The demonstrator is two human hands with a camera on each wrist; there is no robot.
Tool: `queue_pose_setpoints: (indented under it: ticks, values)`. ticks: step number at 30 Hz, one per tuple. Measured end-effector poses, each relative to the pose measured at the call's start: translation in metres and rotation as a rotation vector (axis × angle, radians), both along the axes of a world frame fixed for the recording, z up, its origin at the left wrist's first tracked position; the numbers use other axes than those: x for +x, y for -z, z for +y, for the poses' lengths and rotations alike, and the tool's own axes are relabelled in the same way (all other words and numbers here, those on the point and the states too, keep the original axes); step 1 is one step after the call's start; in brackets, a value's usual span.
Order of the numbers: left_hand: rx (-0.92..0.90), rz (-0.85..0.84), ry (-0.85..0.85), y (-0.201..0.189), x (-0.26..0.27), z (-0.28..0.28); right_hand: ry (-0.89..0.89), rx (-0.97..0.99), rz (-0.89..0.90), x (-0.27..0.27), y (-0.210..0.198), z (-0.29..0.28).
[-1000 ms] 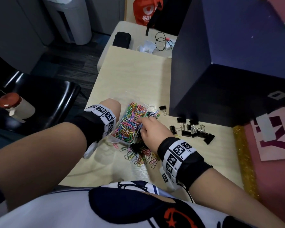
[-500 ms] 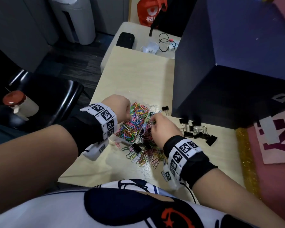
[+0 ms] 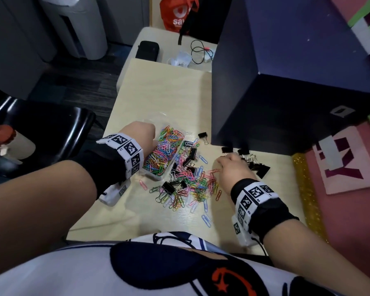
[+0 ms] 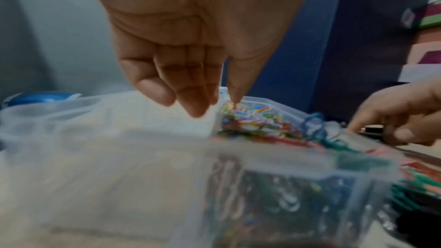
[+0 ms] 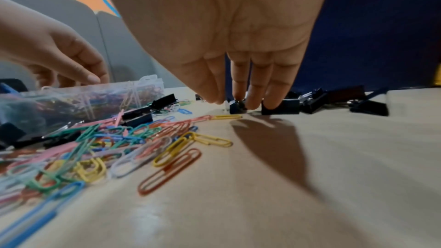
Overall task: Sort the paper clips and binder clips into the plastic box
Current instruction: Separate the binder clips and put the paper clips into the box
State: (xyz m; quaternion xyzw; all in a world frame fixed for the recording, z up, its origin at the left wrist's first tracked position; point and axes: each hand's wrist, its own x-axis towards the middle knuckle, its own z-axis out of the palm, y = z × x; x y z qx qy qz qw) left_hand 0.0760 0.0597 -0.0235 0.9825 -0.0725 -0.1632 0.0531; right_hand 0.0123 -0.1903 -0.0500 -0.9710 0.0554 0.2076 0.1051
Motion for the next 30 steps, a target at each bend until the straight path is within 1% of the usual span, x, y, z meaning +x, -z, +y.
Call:
queue_pose_setpoints:
  ticks: [3, 5, 6, 8, 11, 13, 15, 18, 21, 25, 28, 30]
  values:
    - [-0.082, -0.083, 0.030, -0.006, -0.006, -0.015, 0.029, 0.028, -0.054, -0.005, -0.003, -0.008]
    - [-0.113, -0.147, 0.112, -0.009, -0.015, -0.033, 0.012, 0.054, -0.046, -0.007, -0.004, -0.009]
    - [-0.112, -0.145, 0.160, -0.009, -0.020, -0.042, -0.012, 0.073, -0.027, -0.009, -0.003, -0.009]
    - [-0.073, -0.078, 0.283, -0.007, -0.031, -0.060, -0.074, 0.095, 0.007, -0.015, -0.001, -0.006]
    - [0.058, 0.022, 0.481, -0.003, -0.046, -0.082, -0.135, 0.100, 0.037, -0.024, 0.003, -0.001]
    - [0.115, 0.067, 0.539, 0.001, -0.052, -0.090, -0.159, 0.118, 0.082, -0.028, 0.003, 0.001]
    - [0.135, 0.086, 0.554, 0.004, -0.054, -0.095, -0.144, 0.150, 0.115, -0.030, 0.001, -0.002]
    - [0.136, 0.106, 0.554, 0.007, -0.054, -0.097, -0.038, 0.188, 0.066, -0.030, -0.005, -0.014]
    - [0.161, 0.119, 0.548, 0.007, -0.055, -0.100, 0.000, 0.131, 0.107, -0.034, -0.009, -0.025]
    - [0.188, 0.153, 0.500, 0.006, -0.056, -0.106, -0.068, 0.140, 0.158, -0.042, -0.008, -0.023]
    - [0.161, 0.137, 0.467, 0.006, -0.055, -0.109, -0.115, 0.150, 0.189, -0.047, -0.007, -0.017]
    - [0.138, 0.127, 0.451, 0.007, -0.055, -0.108, -0.153, 0.107, 0.225, -0.052, -0.007, -0.012]
